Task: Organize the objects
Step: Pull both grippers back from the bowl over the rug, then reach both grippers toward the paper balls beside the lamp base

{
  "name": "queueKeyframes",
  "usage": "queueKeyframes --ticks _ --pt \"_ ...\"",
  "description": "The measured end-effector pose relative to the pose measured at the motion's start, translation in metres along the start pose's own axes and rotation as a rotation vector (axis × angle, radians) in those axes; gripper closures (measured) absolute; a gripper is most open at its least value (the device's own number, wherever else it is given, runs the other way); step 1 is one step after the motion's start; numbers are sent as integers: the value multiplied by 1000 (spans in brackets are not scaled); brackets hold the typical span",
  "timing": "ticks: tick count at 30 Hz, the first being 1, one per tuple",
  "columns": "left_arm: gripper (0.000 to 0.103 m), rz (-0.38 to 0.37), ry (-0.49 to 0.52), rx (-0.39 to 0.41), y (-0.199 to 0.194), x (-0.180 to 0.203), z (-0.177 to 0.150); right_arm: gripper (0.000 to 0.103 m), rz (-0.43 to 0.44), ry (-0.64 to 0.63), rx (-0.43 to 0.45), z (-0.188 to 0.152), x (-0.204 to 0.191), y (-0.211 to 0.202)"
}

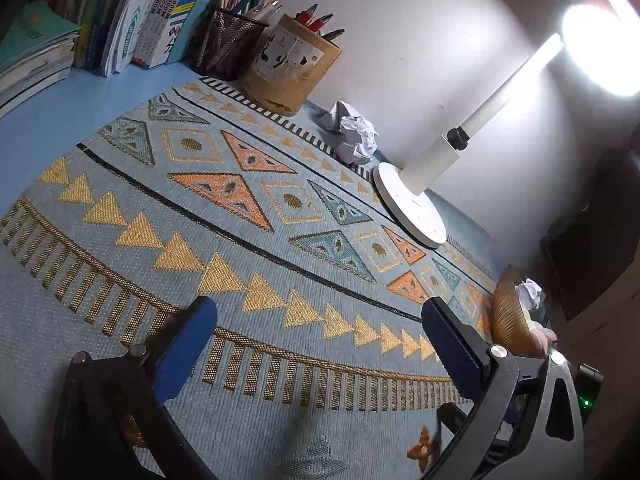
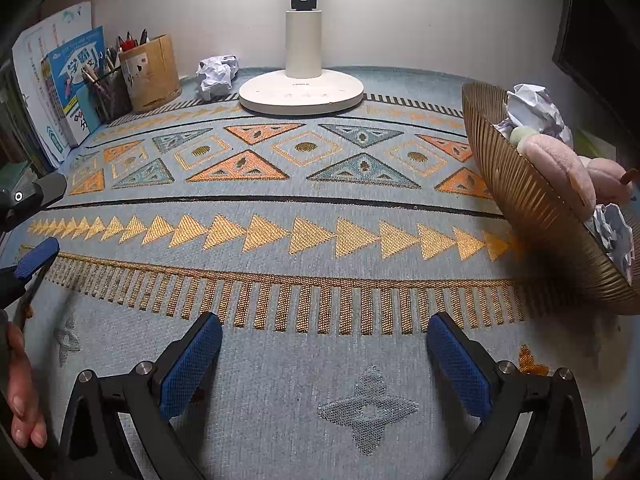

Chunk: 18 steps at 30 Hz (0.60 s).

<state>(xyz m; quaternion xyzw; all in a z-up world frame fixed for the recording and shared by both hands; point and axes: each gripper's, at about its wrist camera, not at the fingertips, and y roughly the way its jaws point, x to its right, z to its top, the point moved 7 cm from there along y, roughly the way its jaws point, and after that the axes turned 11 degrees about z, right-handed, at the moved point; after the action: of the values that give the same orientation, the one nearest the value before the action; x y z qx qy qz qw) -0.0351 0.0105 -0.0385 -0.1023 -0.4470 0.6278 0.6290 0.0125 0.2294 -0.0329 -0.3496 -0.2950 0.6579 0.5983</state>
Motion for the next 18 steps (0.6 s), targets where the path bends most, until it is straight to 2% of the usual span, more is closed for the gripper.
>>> queueKeyframes --ticks 8,10,13,15,16,18 --pt "1 8 9 -5 0 0 -1 0 -16 -9 5 0 -1 0" --pt "1 32 26 1 0 1 -2 0 -31 -21 8 0 -3 -1" --pt "1 80 182 -56 7 15 -6 0 -36 -23 10 -1 -3 -2" --pt "1 55 294 -107 12 28 2 0 -28 -10 4 -1 -1 -2" --pt "1 31 316 -113 12 32 13 0 -19 -2 -2 -2 -1 -1" --pt "1 -8 296 -101 16 35 45 0 29 15 -32 -1 1 2"
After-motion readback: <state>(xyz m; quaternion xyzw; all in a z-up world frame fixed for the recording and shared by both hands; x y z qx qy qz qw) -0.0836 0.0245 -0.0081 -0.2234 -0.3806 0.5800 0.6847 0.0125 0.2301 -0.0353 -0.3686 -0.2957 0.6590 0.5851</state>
